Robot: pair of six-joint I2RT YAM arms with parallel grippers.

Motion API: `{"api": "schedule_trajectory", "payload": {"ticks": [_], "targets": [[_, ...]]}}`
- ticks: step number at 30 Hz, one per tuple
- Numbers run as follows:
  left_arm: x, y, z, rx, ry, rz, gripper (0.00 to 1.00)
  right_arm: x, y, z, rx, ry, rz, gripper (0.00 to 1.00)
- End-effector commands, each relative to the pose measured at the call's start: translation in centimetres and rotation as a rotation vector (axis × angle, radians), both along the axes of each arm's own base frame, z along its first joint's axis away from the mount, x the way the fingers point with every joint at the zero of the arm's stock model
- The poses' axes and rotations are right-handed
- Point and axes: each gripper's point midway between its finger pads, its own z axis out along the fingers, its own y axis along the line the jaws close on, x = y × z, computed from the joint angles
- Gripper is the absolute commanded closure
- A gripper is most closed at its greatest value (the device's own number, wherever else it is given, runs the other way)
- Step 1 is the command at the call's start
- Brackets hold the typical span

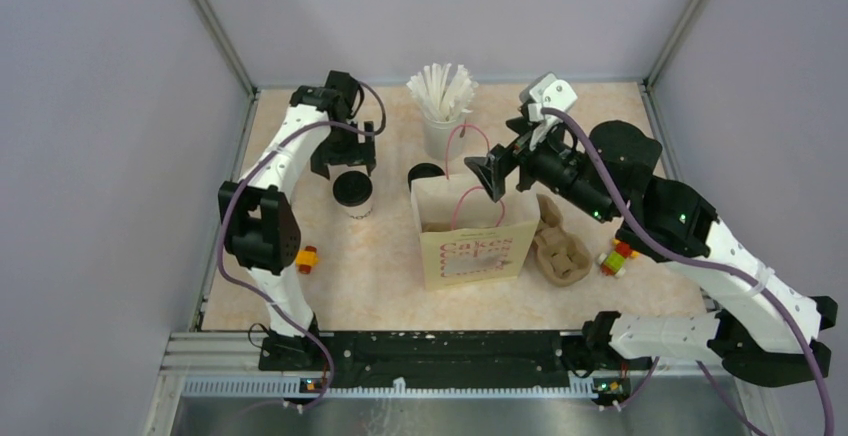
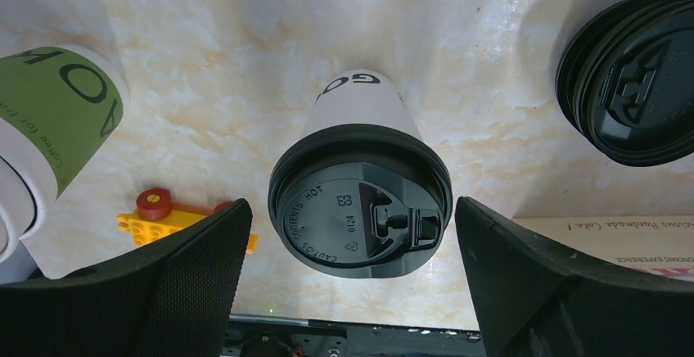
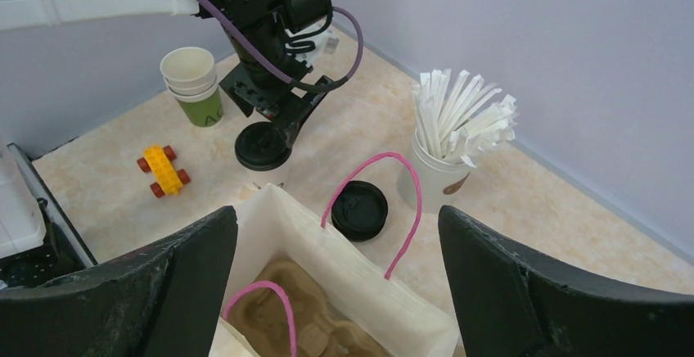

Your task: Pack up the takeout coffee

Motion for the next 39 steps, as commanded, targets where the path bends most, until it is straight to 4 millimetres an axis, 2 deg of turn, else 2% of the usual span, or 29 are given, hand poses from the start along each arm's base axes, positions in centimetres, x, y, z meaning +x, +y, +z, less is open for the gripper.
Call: {"api": "schedule_trajectory", "payload": {"ticks": [1,6,14,20,24,32,36,39], "targets": [[0.5,-0.2,0.1,-0.013,-0.007,-0.019,0.01,-0.3,-0.3,1.5,0.012,-0.057,0.010,0.10],[-0.1,-0.5,-0.7,-0.025,0.012,-0.024,0.02,-0.1,-0.1,1.6,-0.001,-0.077,0.013,0.09],[-1.1,-0.7,-1.9,-0.022,0.049,-0.041,0.13,0.1,0.2,1.9,-0.004,-0.094,0.017,0.08],[-1.5,-0.4,-1.6,0.001,0.058,-0.055,0.24,0.1,0.4,1.6,0.001,-0.086,0.019,0.08],[-2.6,-0.3,-0.4,0.003,0.082,-0.050,0.25,0.1,0.4,1.7,0.011,-0.080,0.018,0.08],[-7.7,-1.7,2.3,-0.047,0.134,-0.048,0.27,0.2,1.3,1.6,0.036,-0.067,0.032,0.09],[-10.8,-2.4,2.5,-0.042,0.165,-0.054,0.27,0.7,1.7,1.7,0.060,-0.058,0.013,0.09],[-12.8,-3.1,1.9,-0.055,0.170,-0.056,0.27,1.4,1.5,2.1,0.087,-0.041,-0.037,0.09]]}}
